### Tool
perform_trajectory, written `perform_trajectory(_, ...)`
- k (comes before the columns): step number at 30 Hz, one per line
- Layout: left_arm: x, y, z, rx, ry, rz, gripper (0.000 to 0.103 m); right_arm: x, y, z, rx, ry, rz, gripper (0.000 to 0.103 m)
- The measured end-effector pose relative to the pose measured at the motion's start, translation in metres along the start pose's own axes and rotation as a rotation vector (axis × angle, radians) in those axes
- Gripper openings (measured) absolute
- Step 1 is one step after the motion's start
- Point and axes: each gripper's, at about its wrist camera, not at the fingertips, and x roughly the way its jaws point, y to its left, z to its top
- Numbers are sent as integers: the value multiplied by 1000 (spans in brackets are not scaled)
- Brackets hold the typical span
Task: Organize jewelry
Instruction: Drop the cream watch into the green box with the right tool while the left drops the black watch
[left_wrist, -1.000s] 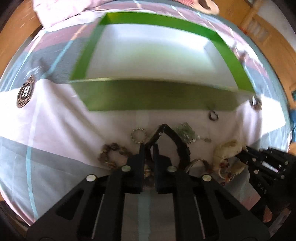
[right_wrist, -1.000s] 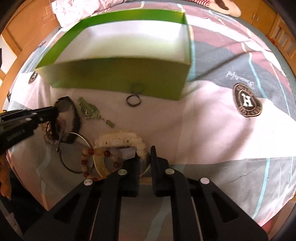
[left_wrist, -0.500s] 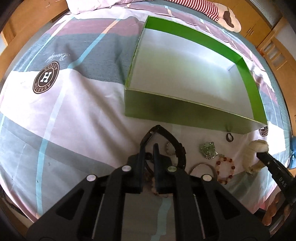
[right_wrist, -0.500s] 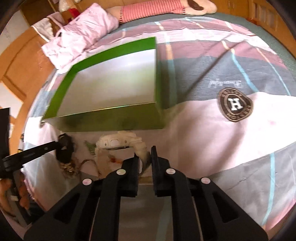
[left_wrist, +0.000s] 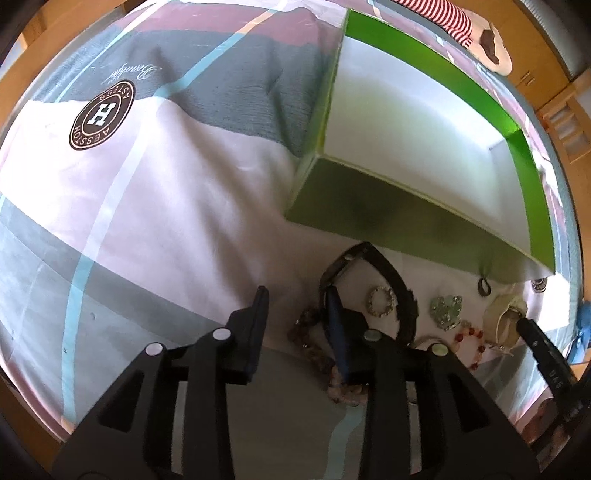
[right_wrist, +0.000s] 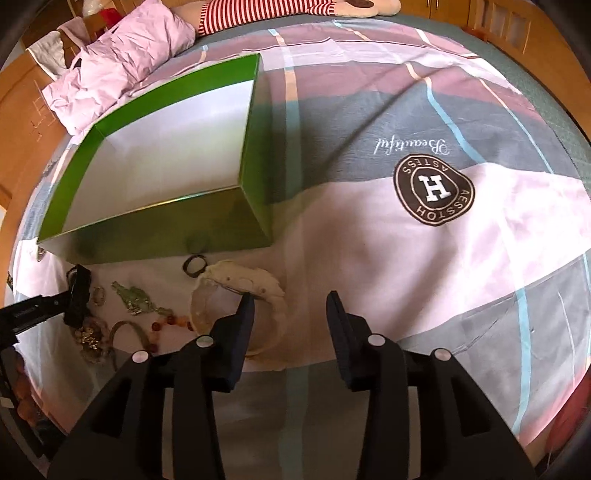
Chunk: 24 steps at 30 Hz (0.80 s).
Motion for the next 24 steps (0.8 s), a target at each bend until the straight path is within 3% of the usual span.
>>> perform_trajectory(3, 0, -6, 0, 16, -9, 0, 46, 0, 0, 0, 5, 2, 6, 41)
perform_trajectory(7, 4, -16, -1, 38, -7, 0, 45, 7, 5, 0, -10, 16, -1, 41)
perform_trajectory(10, 10, -25, 0, 62, -11, 25, 37, 13, 10, -2, -20, 25, 5, 39)
perform_trajectory(11, 11, -29, 1, 75, -19, 44, 23, 14, 11, -3, -23, 24, 5, 35)
perform_trajectory(12, 12, -32, 1, 79, -21, 42, 15, 16, 14, -3, -31, 27, 11, 20)
perform_trajectory(13, 13, -33, 2, 73, -20, 34, 9, 17, 16, -3, -41, 33, 16, 14)
perform_trajectory(17, 2, -33, 4, 49, -58, 8, 9, 10, 27, -2, -88, 2, 14, 10)
perform_trajectory(24, -43, -43, -3, 119, -181, -36, 9, -13, 40, 1, -117, -54, 99, 10)
